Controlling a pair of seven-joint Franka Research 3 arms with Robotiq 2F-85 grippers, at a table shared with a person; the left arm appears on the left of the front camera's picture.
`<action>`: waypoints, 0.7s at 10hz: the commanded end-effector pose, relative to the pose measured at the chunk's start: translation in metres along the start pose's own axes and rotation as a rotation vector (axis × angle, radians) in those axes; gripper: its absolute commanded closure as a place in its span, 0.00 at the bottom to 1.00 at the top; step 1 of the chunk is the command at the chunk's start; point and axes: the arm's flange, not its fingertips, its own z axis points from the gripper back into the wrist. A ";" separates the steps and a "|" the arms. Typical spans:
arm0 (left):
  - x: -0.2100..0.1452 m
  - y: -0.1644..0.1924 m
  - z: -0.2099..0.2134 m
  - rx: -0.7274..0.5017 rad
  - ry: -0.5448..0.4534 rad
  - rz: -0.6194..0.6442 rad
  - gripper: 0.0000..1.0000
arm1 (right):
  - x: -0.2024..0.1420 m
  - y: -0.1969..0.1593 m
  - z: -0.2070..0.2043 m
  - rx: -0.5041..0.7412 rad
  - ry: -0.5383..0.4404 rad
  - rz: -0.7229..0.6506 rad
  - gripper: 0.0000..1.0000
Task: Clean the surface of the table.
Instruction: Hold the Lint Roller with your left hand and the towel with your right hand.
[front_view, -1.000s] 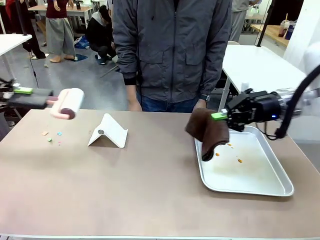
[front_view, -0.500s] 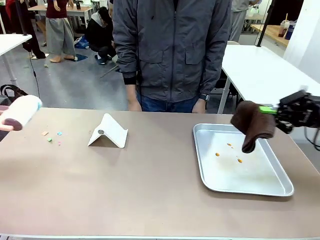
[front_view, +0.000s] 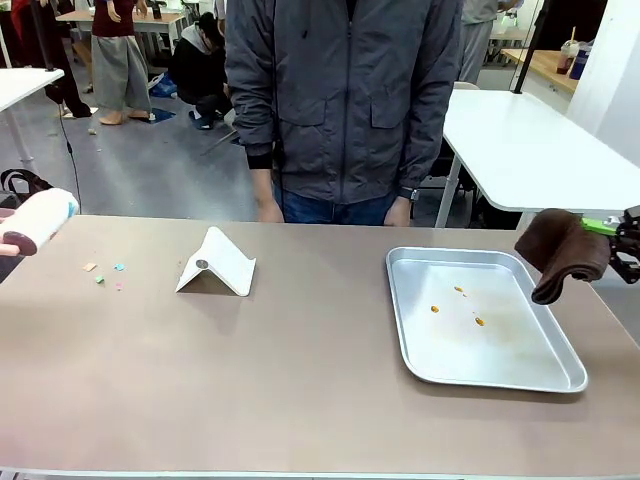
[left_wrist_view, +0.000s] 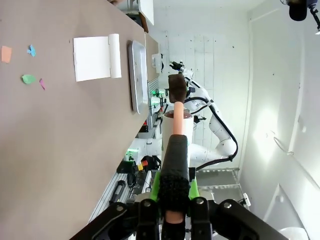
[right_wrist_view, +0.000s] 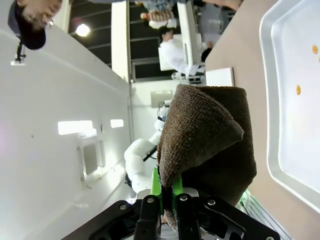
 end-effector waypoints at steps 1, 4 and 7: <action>-0.008 0.000 0.002 0.000 -0.009 -0.013 1.00 | -0.002 0.005 -0.009 -0.011 0.028 0.010 1.00; -0.008 0.000 0.002 0.000 -0.009 -0.013 1.00 | -0.002 0.005 -0.009 -0.011 0.028 0.010 1.00; -0.008 0.000 0.002 0.000 -0.009 -0.013 1.00 | -0.002 0.005 -0.009 -0.011 0.028 0.010 1.00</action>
